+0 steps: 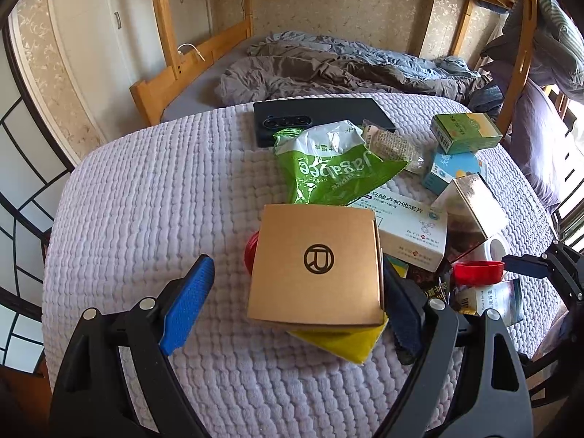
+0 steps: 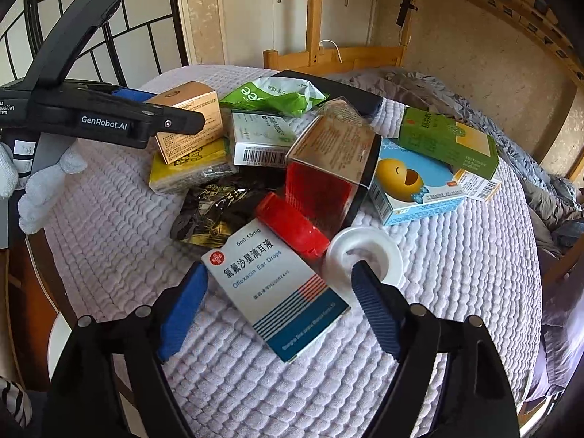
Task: Collect trash
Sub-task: 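Grasp the tan cardboard box with the left tool while the right grasps the Ofloxacin box, then carry the tan box and Ofloxacin box with both tools over the bin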
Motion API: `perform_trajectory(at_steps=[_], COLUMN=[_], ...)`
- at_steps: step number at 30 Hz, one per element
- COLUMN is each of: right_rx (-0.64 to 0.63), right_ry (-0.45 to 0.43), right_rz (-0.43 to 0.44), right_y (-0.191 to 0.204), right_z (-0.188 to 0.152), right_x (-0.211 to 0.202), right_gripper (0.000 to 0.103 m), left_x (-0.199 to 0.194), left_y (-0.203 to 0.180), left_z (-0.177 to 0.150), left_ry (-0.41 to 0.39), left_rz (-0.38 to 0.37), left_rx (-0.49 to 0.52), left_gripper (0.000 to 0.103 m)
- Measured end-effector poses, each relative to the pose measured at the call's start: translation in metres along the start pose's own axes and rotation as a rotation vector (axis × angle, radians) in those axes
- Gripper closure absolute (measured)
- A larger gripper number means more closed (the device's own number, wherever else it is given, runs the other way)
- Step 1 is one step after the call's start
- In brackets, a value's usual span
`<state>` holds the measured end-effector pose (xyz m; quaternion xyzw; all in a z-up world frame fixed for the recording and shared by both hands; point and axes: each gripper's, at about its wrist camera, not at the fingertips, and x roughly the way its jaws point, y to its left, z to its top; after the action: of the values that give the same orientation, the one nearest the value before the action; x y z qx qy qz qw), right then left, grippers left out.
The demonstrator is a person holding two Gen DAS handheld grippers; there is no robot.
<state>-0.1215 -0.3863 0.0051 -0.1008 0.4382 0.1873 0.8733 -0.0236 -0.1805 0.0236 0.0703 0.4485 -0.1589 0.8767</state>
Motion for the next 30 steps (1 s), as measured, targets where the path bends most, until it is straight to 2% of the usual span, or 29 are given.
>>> perform_trajectory(at_steps=[3,6,9,11,14,16,17,19,27,30], right_rx=[-0.040,-0.058,-0.009,0.013,0.012,0.031,0.036,0.037,0.086,0.100], right_ry=[0.029,0.050,0.059,0.062,0.052,0.060,0.065,0.075,0.046,0.034], right_rz=[0.002,-0.029,0.007,0.026,0.008,0.014,0.013,0.006,0.030,0.038], right_y=[0.010,0.017,0.015,0.015,0.019,0.019,0.020,0.023,0.026,0.028], right_z=[0.003,0.000,-0.003,-0.006,-0.008,-0.008,-0.008,-0.009,-0.017,-0.021], right_x=[0.001,-0.001,-0.007,-0.010,-0.011,-0.006,-0.004,-0.001,-0.018,-0.026], right_gripper=[0.024,0.042,0.049,0.049,0.047,0.046,0.046,0.050,0.061,0.061], left_x=[0.001,0.000,-0.001,-0.002,-0.003,-0.003,-0.003,-0.003,-0.020,-0.028], left_y=[0.000,0.001,0.000,-0.002,-0.005,-0.007,-0.008,-0.008,-0.006,-0.006], left_z=[0.001,0.001,0.001,0.001,0.000,0.001,0.001,0.001,-0.008,-0.012], left_ry=[0.003,-0.002,-0.008,-0.010,-0.012,-0.010,-0.007,-0.003,-0.017,-0.023], left_rz=[0.000,-0.005,0.004,0.003,0.004,0.001,0.002,0.000,-0.020,-0.020], left_rx=[0.001,0.000,0.011,0.020,0.032,0.037,0.038,0.039,0.021,0.019], left_gripper=[0.014,0.014,0.014,0.017,0.021,0.031,0.032,0.041,0.043,0.043])
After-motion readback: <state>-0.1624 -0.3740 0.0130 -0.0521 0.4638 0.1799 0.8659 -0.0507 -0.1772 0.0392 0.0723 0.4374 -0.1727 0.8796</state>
